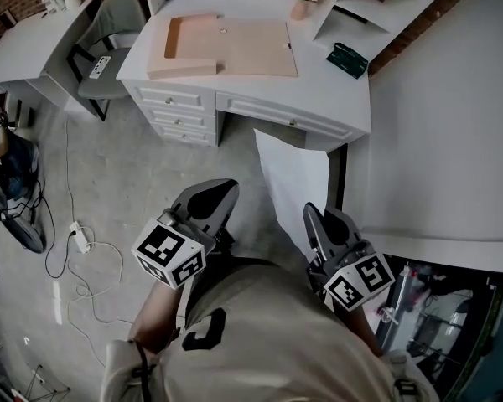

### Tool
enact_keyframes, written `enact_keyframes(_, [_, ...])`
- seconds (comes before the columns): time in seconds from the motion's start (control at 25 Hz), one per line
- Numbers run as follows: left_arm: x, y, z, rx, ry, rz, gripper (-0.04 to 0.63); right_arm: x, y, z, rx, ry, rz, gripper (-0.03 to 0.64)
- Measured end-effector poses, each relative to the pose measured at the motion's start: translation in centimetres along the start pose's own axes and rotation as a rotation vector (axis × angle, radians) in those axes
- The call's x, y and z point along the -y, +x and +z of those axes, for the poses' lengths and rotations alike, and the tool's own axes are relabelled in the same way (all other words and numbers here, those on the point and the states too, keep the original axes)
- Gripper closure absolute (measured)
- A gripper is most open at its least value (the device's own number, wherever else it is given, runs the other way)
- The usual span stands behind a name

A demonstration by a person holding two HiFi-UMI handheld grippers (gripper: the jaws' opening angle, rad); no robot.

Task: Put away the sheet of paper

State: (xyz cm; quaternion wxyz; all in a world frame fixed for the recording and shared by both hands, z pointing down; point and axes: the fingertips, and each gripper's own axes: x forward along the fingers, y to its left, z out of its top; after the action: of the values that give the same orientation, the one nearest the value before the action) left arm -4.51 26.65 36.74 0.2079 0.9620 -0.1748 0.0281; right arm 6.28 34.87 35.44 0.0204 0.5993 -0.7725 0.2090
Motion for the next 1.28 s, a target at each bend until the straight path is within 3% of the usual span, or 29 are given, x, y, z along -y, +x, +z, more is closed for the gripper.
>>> enact_keyframes(0.32, [-3.9,-2.4,0.4,0.034,-0.068,0.063,0.58,-2.0,3.4,0.0,-0.026,-0.016,0.048,0.589])
enact_keyframes(0.84, [-6.4,-5.0,2.0,0.018,-0.038,-0.015,0.58,-5.3,9.3,1.1,-0.021,-0.059,0.129,0.589])
enact_keyframes(1.28, [-8.1,-6.0,1.6,-0.002,-0.09,0.012,0.58,-6.1,10.2,1.4,-0.04,-0.061,0.137,0.589])
